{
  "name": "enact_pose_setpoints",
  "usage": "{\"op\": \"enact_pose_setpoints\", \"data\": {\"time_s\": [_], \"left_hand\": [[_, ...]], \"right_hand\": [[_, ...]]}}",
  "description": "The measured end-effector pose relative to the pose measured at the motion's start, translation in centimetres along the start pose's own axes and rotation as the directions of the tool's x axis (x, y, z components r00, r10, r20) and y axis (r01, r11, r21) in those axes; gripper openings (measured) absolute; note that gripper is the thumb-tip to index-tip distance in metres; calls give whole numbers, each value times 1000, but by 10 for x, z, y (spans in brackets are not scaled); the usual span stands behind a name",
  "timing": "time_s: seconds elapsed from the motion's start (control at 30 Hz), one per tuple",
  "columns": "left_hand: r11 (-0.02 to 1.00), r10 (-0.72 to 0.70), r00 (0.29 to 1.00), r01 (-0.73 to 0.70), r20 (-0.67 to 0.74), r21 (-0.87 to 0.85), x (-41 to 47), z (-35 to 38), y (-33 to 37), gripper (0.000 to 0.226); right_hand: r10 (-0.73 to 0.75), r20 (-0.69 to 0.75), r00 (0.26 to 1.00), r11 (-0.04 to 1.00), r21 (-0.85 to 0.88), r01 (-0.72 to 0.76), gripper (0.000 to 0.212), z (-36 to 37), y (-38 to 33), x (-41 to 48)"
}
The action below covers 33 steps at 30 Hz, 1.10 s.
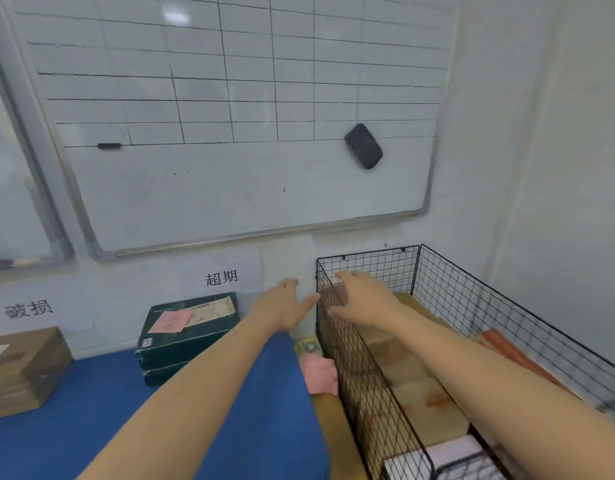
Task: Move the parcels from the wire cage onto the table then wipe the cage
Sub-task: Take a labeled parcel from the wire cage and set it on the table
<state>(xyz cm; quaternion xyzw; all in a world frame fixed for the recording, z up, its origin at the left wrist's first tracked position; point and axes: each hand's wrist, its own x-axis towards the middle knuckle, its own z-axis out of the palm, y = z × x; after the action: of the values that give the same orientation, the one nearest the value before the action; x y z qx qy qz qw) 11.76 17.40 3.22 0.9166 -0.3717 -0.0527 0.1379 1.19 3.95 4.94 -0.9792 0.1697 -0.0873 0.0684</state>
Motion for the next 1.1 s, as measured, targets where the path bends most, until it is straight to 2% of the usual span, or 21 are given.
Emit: {"op": "enact_pose_setpoints", "data": {"time_s": [0.1, 0.2, 0.4, 0.53, 0.8, 1.0, 1.1], "left_hand": [[997, 80, 994, -81, -69, -14, 16, 12, 56, 70], [994, 105, 990, -104, -89, 16, 32, 27, 110, 70], [1000, 24, 1000, -24, -8, 7, 69, 62, 192, 76], [996, -17, 999, 20, -32, 86, 82, 72, 220, 75], [960, -177, 984, 166, 32, 224, 99, 98, 194, 81], [946, -236, 967, 205, 99, 250, 134, 114, 162, 82], [948, -258, 955, 222, 144, 226, 154, 123, 146, 82]], "right_hand": [[46, -55, 997, 999, 18, -45, 76, -17, 48, -14], [98, -73, 992, 995, 23, -97, 76, -30, 104, -29], [96, -37, 995, 995, -34, -97, 72, -44, 209, -41], [62, 19, 998, 997, -42, -62, 68, -40, 253, -28], [-23, 203, 979, 999, -26, 29, 57, -5, 261, 13], [-57, 257, 965, 998, -3, 60, 61, 33, 248, 59], [-53, 251, 966, 999, 19, 50, 54, 50, 240, 82]]}}
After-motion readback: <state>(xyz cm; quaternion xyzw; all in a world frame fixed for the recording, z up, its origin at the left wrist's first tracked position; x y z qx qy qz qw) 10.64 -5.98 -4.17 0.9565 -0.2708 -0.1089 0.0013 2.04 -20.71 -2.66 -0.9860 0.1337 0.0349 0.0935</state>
